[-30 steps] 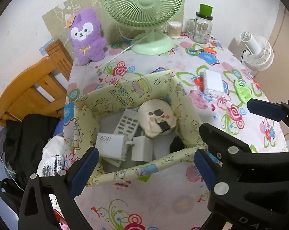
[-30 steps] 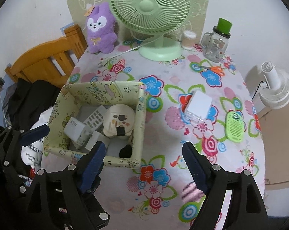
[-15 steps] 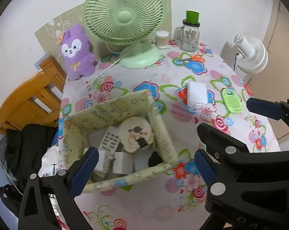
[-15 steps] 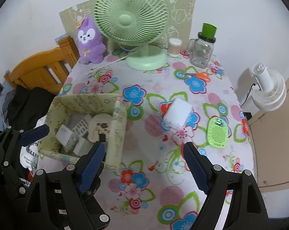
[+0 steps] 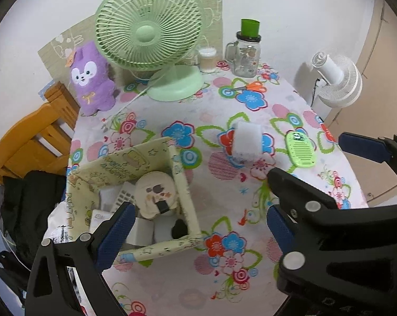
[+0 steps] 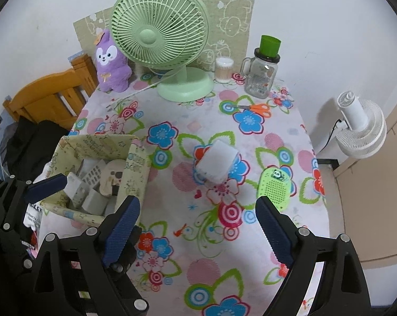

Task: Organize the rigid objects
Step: 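Open both tools and withdraw them from the box toward the power bank and speaker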

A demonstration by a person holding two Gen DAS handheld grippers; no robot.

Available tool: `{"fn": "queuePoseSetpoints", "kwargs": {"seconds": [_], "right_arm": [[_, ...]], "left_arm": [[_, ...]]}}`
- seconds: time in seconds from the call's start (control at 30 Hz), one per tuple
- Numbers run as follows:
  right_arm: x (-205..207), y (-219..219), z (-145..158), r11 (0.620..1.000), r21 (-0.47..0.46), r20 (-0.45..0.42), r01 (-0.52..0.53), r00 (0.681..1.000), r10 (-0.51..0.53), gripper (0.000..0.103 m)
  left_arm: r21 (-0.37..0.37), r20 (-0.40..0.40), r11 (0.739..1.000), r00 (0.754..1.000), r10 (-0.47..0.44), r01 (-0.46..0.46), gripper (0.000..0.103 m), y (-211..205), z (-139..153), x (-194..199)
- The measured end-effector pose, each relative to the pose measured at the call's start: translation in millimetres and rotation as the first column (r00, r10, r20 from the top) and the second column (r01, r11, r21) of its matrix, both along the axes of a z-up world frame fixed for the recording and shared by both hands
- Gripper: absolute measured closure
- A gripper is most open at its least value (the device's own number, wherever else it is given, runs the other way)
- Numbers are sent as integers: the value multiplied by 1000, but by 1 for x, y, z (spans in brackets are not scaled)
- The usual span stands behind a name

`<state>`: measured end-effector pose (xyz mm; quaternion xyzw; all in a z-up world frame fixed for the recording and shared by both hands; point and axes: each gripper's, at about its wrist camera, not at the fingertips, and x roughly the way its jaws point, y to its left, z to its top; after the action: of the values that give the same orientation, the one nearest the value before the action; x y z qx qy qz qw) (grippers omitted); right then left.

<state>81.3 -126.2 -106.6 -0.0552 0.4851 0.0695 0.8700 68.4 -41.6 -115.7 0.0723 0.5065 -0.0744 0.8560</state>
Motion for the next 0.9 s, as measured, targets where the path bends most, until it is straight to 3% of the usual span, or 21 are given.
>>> {"fn": "queuePoseSetpoints", "kwargs": {"seconds": [0.5, 0.9], "right_arm": [[2, -39, 5, 1000, 1, 20, 9, 1000, -9, 11], [18, -70, -8, 1000, 3, -1, -5, 1000, 5, 11]], "left_arm": [[-34, -5, 999, 1000, 4, -4, 2, -35, 0, 6], [-73, -18, 997, 1000, 2, -4, 2, -61, -17, 22]]}}
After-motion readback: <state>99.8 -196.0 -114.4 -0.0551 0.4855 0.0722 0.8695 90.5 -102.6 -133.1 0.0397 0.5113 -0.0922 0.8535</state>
